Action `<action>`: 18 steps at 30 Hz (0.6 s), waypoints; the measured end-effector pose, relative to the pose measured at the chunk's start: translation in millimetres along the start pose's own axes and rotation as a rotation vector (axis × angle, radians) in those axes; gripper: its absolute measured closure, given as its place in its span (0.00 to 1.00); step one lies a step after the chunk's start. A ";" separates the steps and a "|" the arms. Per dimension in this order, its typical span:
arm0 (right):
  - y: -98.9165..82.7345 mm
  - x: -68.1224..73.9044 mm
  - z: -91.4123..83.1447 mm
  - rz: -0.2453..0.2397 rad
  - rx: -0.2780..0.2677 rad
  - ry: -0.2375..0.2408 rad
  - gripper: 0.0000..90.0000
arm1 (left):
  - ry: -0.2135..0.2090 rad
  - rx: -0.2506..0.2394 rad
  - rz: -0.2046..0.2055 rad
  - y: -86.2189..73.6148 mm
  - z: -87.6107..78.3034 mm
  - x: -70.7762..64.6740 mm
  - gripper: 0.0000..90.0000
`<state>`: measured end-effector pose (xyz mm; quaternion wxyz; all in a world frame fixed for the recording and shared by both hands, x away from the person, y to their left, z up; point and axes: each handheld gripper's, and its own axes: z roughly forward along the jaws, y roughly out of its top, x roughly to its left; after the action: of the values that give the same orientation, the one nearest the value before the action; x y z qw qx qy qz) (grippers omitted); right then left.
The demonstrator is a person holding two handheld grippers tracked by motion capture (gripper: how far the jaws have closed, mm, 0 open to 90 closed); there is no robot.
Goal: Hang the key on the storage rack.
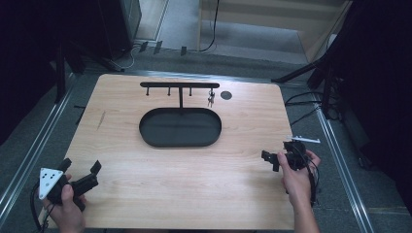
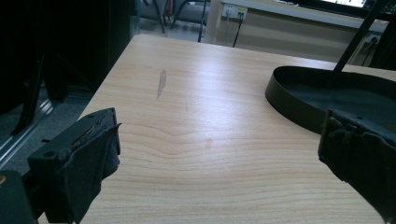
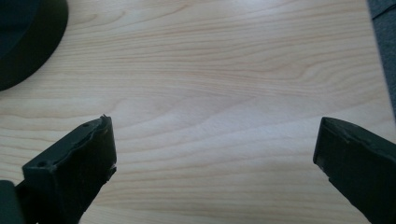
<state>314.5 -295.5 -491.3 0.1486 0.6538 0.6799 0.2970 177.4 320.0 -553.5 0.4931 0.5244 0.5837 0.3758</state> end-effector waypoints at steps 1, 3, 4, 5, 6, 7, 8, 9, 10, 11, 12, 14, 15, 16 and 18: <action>-5.3 -3.8 -0.6 0.002 -0.021 0.001 0.00 | 0.000 0.000 0.000 0.0 -0.1 -0.1 0.00; -16.0 -11.1 -2.1 -0.009 -0.064 -0.005 0.00 | 0.000 0.001 0.003 0.0 -0.1 -0.4 0.00; -21.1 -14.4 -2.9 -0.014 -0.084 -0.006 0.00 | 0.000 0.002 0.004 0.0 -0.1 -0.4 0.00; -24.8 -17.0 -3.7 -0.016 -0.099 -0.011 0.00 | 0.000 0.001 0.004 0.0 -0.1 -0.5 0.00; -29.4 -20.4 -4.8 -0.018 -0.121 -0.014 0.00 | 0.001 0.001 0.005 0.0 -0.1 -0.5 0.00; -35.2 -24.8 -6.7 -0.024 -0.150 -0.015 0.00 | 0.001 0.002 0.005 0.0 -0.1 -0.5 0.00; -38.7 -27.1 -7.8 -0.023 -0.166 -0.014 0.00 | 0.001 0.001 0.005 0.0 -0.1 -0.5 0.00; -43.3 -29.9 -9.3 -0.024 -0.187 -0.013 0.00 | 0.000 0.002 0.006 0.0 -0.2 -0.6 0.00; -48.0 -32.5 -10.5 -0.026 -0.207 -0.009 0.00 | 0.002 0.002 0.007 0.0 0.0 -0.9 0.00; -53.8 -35.7 -12.1 -0.035 -0.227 -0.007 0.00 | 0.002 0.002 0.009 0.0 0.0 -0.9 0.00; -57.1 -37.4 -13.0 -0.038 -0.238 -0.006 0.00 | 0.002 0.002 0.010 0.0 0.1 -1.0 0.00; -65.6 -41.3 -16.1 -0.047 -0.269 -0.002 0.02 | 0.003 0.003 0.010 0.0 0.3 -1.1 0.00; -70.4 -43.5 -18.4 -0.047 -0.287 -0.007 0.05 | 0.002 0.003 0.009 0.0 0.4 -1.0 0.00; -73.0 -44.8 -19.6 -0.043 -0.294 -0.009 0.07 | 0.003 0.002 0.006 0.1 0.7 -1.0 0.00; -80.0 -48.1 -22.4 -0.034 -0.312 -0.009 0.08 | 0.006 0.003 0.004 0.4 1.5 -1.2 0.00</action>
<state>242.1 -344.7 -530.7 0.2564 0.6125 0.6357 0.3936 178.9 318.7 -553.3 0.4900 0.5250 0.5846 0.3775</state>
